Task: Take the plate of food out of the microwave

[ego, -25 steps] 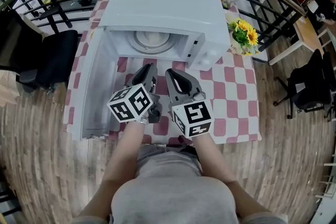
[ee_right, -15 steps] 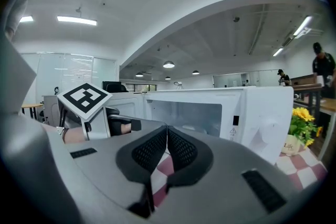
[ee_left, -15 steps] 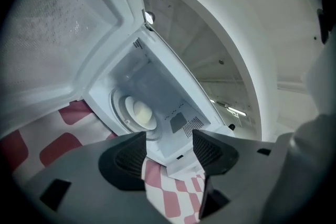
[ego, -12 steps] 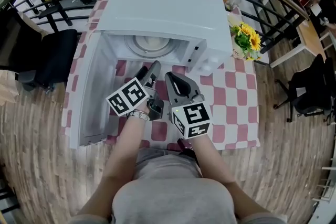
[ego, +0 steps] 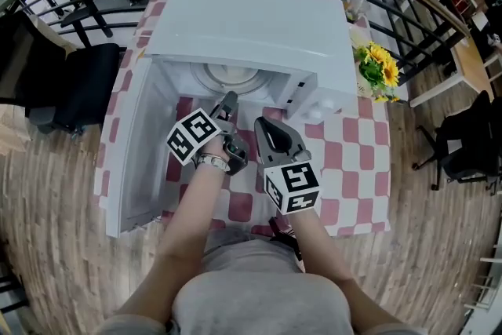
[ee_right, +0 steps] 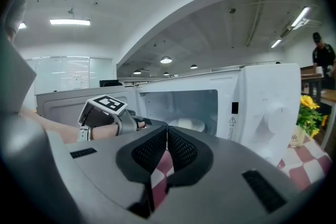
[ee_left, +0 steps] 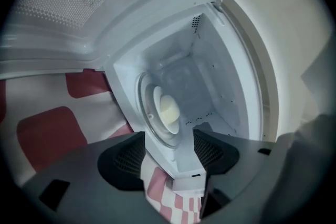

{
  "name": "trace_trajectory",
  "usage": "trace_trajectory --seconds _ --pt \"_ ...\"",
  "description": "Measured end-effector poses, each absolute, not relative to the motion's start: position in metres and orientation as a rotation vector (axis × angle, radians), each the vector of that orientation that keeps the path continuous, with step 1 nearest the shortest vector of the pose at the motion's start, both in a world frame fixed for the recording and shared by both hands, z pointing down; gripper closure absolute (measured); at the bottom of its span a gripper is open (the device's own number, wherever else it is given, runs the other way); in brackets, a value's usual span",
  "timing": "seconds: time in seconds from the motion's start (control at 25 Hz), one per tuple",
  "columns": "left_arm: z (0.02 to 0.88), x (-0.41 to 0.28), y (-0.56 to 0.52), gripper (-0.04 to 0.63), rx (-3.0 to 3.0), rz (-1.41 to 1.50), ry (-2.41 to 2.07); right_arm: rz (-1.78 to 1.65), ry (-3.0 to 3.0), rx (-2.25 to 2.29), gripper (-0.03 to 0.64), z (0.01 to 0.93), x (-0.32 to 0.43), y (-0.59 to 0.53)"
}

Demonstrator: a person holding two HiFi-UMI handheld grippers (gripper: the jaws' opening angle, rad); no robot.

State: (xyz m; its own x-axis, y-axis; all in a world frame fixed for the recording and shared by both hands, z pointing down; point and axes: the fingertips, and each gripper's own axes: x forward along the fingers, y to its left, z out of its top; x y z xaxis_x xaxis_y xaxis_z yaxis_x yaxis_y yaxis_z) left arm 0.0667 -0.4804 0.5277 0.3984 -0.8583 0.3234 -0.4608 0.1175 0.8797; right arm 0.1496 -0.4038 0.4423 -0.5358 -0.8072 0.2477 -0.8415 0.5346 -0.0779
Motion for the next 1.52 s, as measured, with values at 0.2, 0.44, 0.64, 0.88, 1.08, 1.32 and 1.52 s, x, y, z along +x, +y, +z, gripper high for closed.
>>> trace_trajectory --seconds 0.2,0.44,0.64,0.88,1.08,1.32,1.52 --pt "0.554 0.062 -0.493 0.246 1.383 -0.422 -1.24 0.314 -2.57 1.406 0.589 0.453 0.154 -0.412" --pt "0.57 0.06 -0.508 0.223 1.264 -0.419 -1.266 0.348 -2.56 1.403 0.589 0.462 0.157 -0.421" --pt "0.582 0.059 -0.517 0.219 1.179 -0.403 -1.29 0.364 -2.544 1.406 0.589 0.47 0.158 -0.425" --pt "0.588 0.061 -0.53 0.219 1.111 -0.379 -1.316 0.388 -2.513 1.425 0.589 0.479 0.166 -0.426" --pt "0.594 0.062 -0.538 0.219 1.059 -0.371 -1.326 0.407 -2.492 1.427 0.589 0.484 0.17 -0.425" --pt "0.602 0.063 -0.54 0.219 1.041 -0.339 -1.351 0.409 -2.484 1.435 0.589 0.486 0.171 -0.427" --pt "0.603 0.062 -0.538 0.22 1.035 -0.323 -1.346 0.408 -2.483 1.434 0.589 0.486 0.168 -0.425"
